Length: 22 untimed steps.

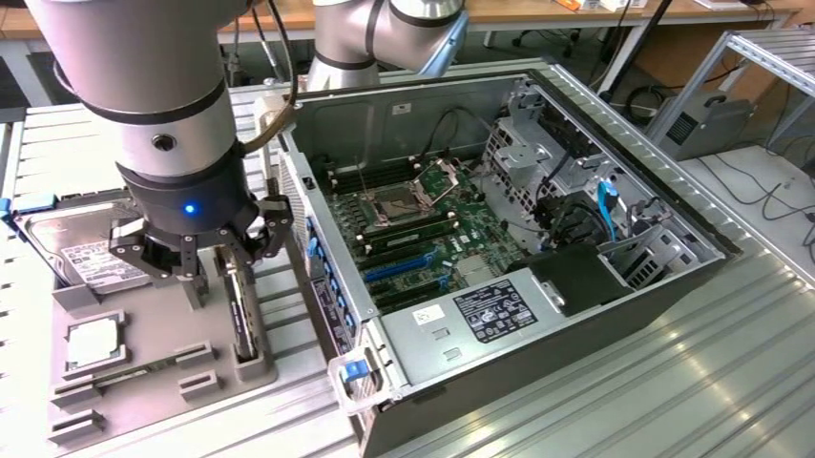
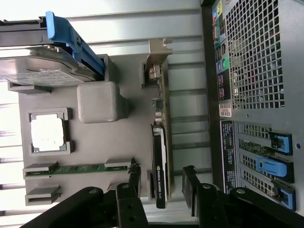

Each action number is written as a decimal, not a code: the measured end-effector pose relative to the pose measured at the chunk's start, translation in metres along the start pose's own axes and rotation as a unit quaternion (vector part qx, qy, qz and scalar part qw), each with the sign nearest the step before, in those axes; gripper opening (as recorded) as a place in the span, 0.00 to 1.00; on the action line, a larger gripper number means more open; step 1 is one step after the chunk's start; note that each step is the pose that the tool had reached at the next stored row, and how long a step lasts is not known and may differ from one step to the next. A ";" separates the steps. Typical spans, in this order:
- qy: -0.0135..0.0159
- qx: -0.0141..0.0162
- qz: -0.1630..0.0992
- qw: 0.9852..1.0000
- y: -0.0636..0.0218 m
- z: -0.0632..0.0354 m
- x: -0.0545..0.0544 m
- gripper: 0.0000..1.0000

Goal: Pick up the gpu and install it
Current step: 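Pick up the gpu and move the gpu toward the slot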

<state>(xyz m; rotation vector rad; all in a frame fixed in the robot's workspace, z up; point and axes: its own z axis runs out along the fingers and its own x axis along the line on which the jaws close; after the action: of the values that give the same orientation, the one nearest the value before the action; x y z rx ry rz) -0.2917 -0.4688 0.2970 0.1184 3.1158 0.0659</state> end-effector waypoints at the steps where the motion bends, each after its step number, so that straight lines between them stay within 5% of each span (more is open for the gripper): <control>1: 0.000 0.000 0.000 1.000 -0.0001 0.0014 0.000 0.48; 10: 0.000 0.000 0.000 1.000 -0.0010 0.0235 0.001 0.48; 22: 0.000 0.000 0.000 1.000 -0.0008 0.0345 -0.003 0.48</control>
<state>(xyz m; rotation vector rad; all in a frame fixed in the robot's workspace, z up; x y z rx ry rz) -0.2882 -0.4684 0.2626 0.1183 3.1157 0.0661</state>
